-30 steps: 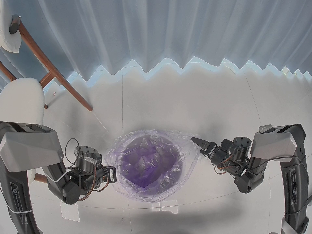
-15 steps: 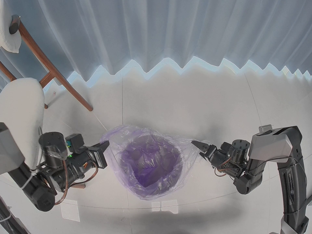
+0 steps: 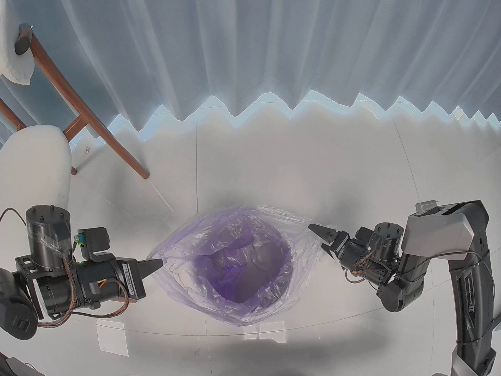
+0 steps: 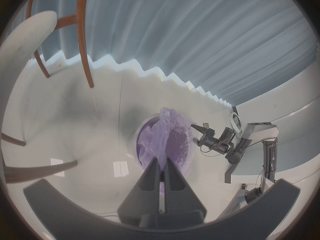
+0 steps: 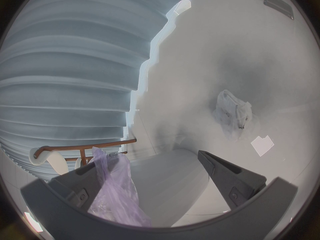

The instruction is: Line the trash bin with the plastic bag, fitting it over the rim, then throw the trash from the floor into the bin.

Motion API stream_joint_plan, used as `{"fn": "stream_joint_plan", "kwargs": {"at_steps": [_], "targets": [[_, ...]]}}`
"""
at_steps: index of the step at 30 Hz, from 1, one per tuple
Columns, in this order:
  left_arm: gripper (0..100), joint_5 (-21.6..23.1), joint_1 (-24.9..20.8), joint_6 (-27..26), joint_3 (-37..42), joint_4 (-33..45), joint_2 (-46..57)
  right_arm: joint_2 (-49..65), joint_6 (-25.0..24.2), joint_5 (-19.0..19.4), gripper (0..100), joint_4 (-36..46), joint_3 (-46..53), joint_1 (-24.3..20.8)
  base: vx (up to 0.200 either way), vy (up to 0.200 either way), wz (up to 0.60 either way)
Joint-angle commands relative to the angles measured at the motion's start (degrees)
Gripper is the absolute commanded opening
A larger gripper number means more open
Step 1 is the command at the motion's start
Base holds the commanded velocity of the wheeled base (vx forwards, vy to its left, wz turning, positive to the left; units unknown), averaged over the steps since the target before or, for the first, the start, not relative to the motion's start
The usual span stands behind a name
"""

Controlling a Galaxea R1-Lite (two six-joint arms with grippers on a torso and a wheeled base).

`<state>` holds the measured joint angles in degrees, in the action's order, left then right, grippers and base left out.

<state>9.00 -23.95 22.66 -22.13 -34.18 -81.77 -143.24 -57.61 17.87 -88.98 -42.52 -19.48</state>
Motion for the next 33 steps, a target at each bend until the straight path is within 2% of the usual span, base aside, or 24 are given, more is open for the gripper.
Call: {"fn": "stream_joint_plan", "kwargs": {"at_steps": [1, 6, 10, 14, 16, 18, 19, 33], "targets": [[0, 1.37, 0.22, 1.77, -1.17, 0.17, -5.68, 0.77, 0.13, -0.12, 100, -1.02, 0.51, -0.03, 0.0, 0.0, 0.0], [0, 0.5, 2.6, 1.33, -0.99, -7.21, -17.45, 0.86, 0.13, -0.21, 100, -1.02, 0.6, 0.14, 0.0, 0.0, 0.0], [0, -2.23, 4.18, 1.33, 0.77, -22.42, -30.37, 0.86, 0.13, -0.21, 100, -1.02, 0.68, 0.23, 0.0, 0.0, 0.0], [0, -2.58, 4.44, 1.42, 3.58, -36.92, -37.14, 0.68, 0.13, -0.21, 100, -1.02, 0.77, 0.14, 0.0, 0.0, 0.0], [0, -2.76, 4.62, 0.98, 4.2, -40.09, -39.16, 0.59, 0.13, -0.12, 100, -1.02, 0.6, 0.14, 0.0, 0.0, 0.0], [0, -3.37, 5.32, -0.25, 4.28, -40.0, -40.31, 0.51, 0.13, -0.21, 100, -1.02, 0.33, 0.14, 0.0, 0.0, 0.0], [100, -4.16, 6.02, -0.78, 4.2, -40.17, -41.18, 0.51, 0.22, -0.12, 100, -1.02, 0.25, 0.14, 0.0, 0.0, 0.0], [100, -4.95, 10.42, -4.38, 3.32, -41.76, -47.6, 0.24, 0.57, -0.21, 100, -1.02, 0.51, 0.32, 0.0, 0.0, 0.0]]}}
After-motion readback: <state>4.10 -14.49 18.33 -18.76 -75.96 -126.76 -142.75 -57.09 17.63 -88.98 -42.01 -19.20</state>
